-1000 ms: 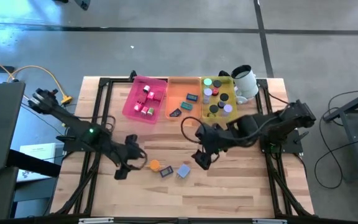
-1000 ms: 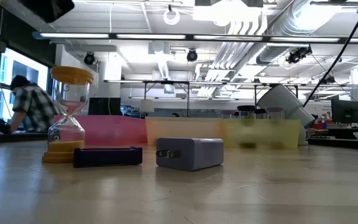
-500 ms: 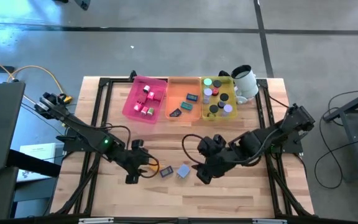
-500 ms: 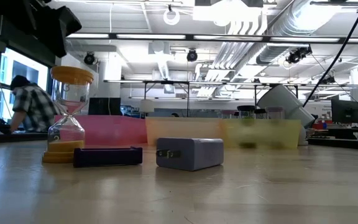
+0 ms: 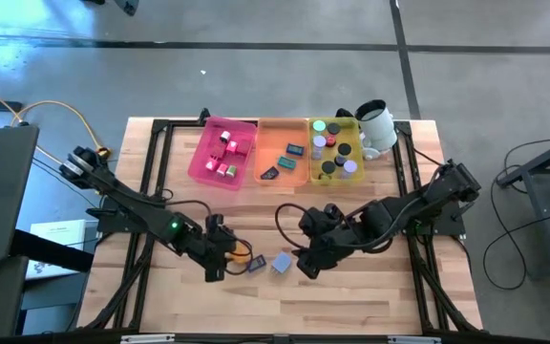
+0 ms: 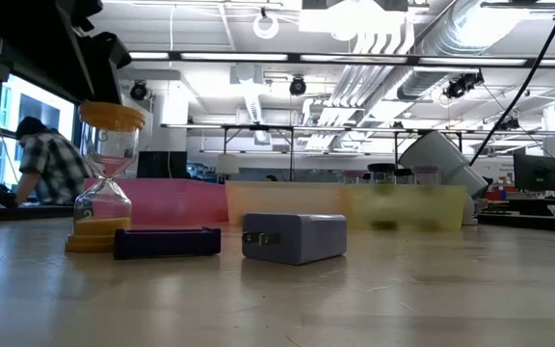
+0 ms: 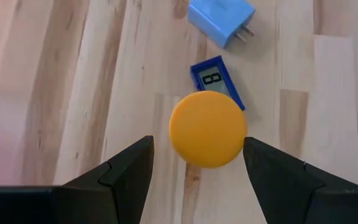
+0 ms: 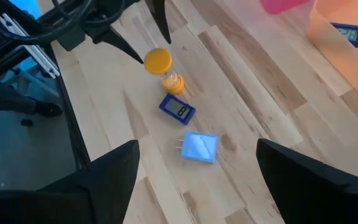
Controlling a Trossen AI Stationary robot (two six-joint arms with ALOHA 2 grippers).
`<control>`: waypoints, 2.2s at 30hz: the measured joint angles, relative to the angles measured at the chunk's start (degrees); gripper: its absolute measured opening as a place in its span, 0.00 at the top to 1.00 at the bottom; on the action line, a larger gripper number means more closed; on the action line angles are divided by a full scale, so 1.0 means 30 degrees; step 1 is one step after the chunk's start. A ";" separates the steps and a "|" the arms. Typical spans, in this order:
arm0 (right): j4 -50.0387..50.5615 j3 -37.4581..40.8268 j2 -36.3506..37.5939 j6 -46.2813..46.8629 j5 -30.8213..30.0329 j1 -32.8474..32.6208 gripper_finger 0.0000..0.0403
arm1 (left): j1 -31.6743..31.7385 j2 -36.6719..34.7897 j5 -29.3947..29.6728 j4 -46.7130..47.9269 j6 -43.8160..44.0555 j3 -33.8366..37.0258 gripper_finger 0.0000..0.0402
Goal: Pick & Place Office items
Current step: Put the yellow hourglass into the yellow bin
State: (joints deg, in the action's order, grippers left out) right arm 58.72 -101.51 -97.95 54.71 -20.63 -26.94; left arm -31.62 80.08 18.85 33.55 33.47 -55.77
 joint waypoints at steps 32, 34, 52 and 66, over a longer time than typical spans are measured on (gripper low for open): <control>-0.0077 0.0000 0.0000 -0.1322 -0.0078 0.0000 0.22 | 0.1615 0.2009 -0.1675 -0.2074 -0.0729 0.0000 0.41; -0.0073 0.0000 0.0000 -0.1329 -0.0078 0.0000 0.22 | 0.1668 0.2009 -0.1688 -0.2074 -0.0729 0.0000 0.43; -0.0113 0.0000 0.0000 -0.2211 -0.0078 0.0000 0.22 | 0.2693 -0.0847 -0.2031 -0.1630 -0.0655 0.0015 0.52; -0.9231 0.0015 0.1683 -0.7949 -0.3191 0.0270 0.22 | 0.3912 -1.0595 0.0174 -1.1144 0.0255 0.0010 0.52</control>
State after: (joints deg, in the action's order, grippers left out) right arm 31.02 -101.47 -92.90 30.86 -30.20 -26.13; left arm -19.88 48.29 19.37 0.12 34.24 -55.74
